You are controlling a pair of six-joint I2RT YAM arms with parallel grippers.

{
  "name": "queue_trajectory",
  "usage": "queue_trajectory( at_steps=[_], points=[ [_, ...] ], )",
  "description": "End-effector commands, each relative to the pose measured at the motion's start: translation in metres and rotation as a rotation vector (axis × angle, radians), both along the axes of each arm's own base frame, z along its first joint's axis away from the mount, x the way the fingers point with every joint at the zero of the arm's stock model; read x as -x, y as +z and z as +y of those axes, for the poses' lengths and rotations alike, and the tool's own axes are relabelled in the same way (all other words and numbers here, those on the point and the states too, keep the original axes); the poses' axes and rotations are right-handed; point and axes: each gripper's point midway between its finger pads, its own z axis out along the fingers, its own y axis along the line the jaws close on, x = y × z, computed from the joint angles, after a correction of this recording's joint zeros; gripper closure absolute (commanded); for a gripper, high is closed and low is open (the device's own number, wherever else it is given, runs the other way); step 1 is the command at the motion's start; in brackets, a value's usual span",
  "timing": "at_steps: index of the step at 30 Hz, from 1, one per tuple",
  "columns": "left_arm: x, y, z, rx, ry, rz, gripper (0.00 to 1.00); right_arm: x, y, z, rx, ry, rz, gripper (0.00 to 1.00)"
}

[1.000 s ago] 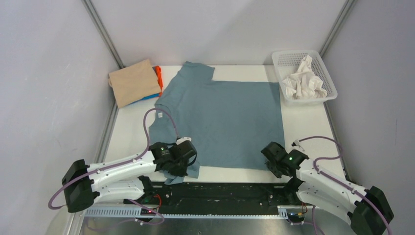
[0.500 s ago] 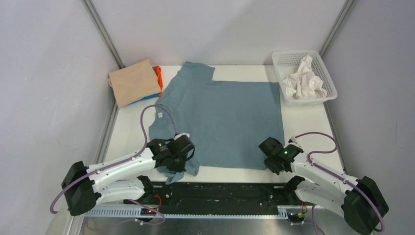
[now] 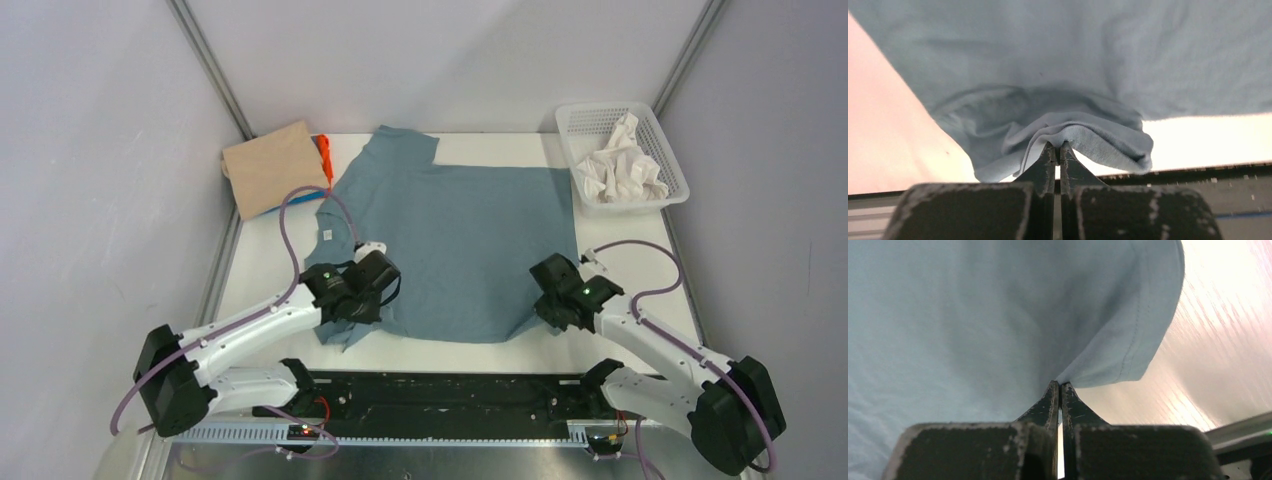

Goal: Fold and stack the t-shirts
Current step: Fold the flattened tshirt in 1/3 of the way

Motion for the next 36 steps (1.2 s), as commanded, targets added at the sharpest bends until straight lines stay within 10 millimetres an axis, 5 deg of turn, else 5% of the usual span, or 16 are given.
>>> queue_trajectory(
  at_steps=[1,13,21,36],
  points=[
    [-0.045,0.025,0.016,-0.125,0.045,-0.176,1.00,-0.038,0.029,0.002,0.011,0.056,-0.116,1.00],
    [-0.130,0.054,0.034,-0.402,0.041,-0.355,1.00,-0.101,0.064,-0.004,0.044,0.124,-0.238,1.00],
    [-0.179,0.049,0.008,-0.457,-0.187,-0.367,1.00,-0.129,0.066,0.003,0.048,0.164,-0.245,1.00],
    [-0.226,0.055,0.004,-0.562,-0.415,-0.343,1.00,-0.154,0.076,-0.005,0.096,0.174,-0.286,1.00]
  ],
)
